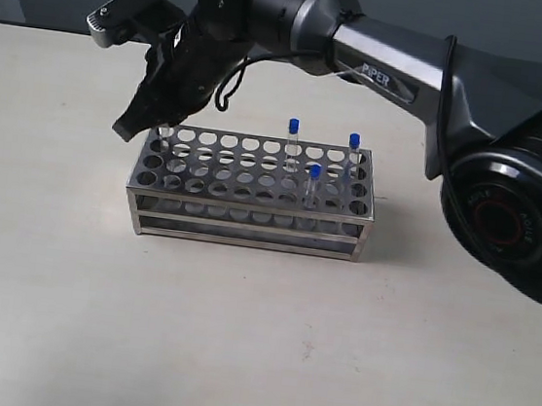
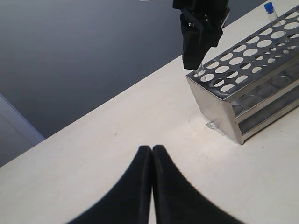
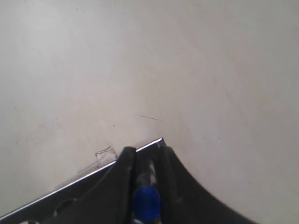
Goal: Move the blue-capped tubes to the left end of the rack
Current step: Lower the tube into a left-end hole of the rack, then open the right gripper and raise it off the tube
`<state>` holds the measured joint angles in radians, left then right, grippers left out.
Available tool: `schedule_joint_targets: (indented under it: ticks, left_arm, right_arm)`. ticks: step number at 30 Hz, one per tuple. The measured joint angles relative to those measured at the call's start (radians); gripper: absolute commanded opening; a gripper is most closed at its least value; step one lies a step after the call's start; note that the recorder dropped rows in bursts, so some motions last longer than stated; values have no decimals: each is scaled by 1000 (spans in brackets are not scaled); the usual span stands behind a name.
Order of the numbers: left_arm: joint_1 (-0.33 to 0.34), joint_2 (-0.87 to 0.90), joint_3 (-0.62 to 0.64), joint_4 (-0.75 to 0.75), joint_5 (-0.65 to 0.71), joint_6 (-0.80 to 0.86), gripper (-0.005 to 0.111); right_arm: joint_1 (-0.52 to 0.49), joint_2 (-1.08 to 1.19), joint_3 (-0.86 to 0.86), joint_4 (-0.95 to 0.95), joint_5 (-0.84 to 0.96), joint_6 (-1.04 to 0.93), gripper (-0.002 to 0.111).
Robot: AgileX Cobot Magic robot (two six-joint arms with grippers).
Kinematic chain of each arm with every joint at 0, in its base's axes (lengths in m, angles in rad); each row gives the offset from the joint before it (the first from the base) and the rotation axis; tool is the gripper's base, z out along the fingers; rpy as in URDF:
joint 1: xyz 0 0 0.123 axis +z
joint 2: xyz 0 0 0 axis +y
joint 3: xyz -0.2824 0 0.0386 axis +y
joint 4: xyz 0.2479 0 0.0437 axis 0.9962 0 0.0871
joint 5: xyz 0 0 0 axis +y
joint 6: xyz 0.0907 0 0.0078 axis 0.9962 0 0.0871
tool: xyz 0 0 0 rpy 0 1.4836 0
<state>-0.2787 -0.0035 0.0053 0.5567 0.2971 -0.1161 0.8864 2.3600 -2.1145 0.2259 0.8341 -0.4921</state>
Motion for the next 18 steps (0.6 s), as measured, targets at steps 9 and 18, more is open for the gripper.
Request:
schedule_joint_targets:
  ticks: [9, 18]
  left_arm:
    - [0, 0, 0, 0, 0, 0, 1]
    - [0, 0, 0, 0, 0, 0, 1]
  right_arm:
    - [0, 0, 0, 4, 21, 39, 48]
    - [0, -42, 0, 8, 52, 101, 46]
